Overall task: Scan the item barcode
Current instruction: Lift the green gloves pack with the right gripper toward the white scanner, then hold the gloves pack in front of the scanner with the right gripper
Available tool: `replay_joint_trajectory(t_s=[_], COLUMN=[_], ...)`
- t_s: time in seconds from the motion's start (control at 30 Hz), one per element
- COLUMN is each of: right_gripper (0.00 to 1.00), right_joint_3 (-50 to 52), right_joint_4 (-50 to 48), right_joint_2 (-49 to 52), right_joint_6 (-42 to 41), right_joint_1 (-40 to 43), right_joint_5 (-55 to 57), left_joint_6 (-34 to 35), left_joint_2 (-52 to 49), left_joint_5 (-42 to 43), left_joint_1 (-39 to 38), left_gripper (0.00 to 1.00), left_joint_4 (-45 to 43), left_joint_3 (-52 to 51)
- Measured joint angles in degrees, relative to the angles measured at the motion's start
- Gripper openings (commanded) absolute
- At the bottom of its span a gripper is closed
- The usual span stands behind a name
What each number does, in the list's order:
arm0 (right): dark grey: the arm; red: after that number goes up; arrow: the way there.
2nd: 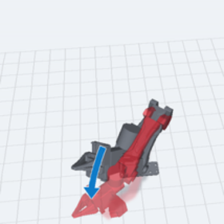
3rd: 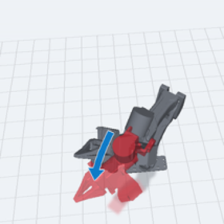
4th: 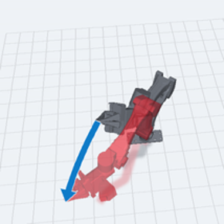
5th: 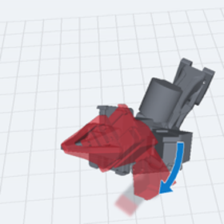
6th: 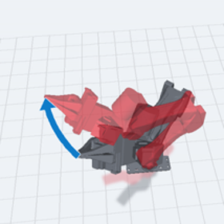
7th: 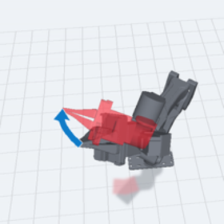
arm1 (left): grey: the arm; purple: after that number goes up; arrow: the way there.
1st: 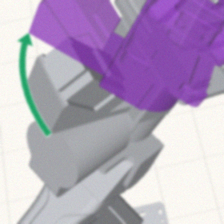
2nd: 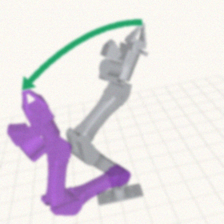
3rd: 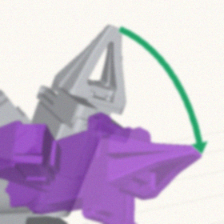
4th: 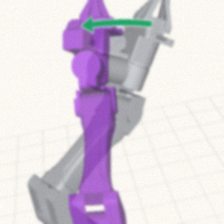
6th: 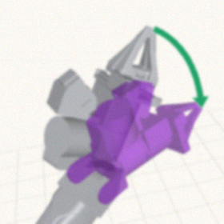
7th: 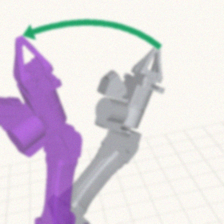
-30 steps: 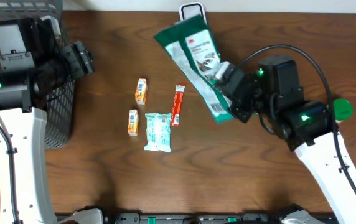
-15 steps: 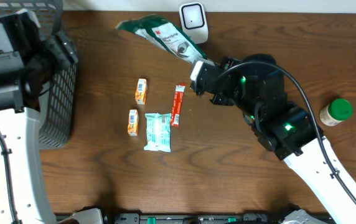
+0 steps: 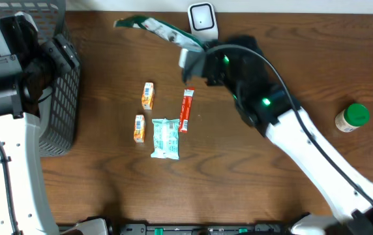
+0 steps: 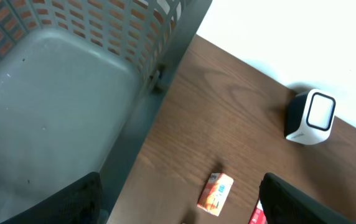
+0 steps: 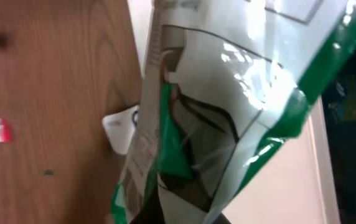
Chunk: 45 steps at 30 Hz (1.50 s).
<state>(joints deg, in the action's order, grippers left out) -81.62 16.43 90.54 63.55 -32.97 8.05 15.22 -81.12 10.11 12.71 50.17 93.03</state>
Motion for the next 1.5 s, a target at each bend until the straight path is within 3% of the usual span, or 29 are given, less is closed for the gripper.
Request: replay_joint_trajectory(t_s=[0.2,0.43,0.73,1.0,1.5], right_gripper=[0.01,0.01,0.01,0.01,0.01], right_joint_3=[-18.27,-33.05,-33.92,-33.92,-33.92], right_joint_4=[6.12,3.41,-15.23,-22.56,-25.75], right_joint_2=[12.48,25.73,40.87,48.41,51.08], right_joint_6=[6.16,13.70,26.71,33.03,30.10], right_joint_1=[-0.02,0.00,0.70,3.10,4.85], right_joint_5=[3.87,7.93,13.49,14.51,11.76], left_joint_6=[0.00,0.00,0.00,0.00,0.00], left_joint_2=[0.00,0.00,0.00,0.00,0.00], left_joint_5=[0.02,0.00,0.00,0.00,0.00], left_joint_1=[0.00,0.00,0.00,0.00,0.00], left_gripper=[0.82,0.82,0.82,0.82,0.82], left_joint_4=[0.17,0.15,0.15,0.15,0.15], left_joint_3=[0.00,-0.02,0.00,0.00,-0.02])
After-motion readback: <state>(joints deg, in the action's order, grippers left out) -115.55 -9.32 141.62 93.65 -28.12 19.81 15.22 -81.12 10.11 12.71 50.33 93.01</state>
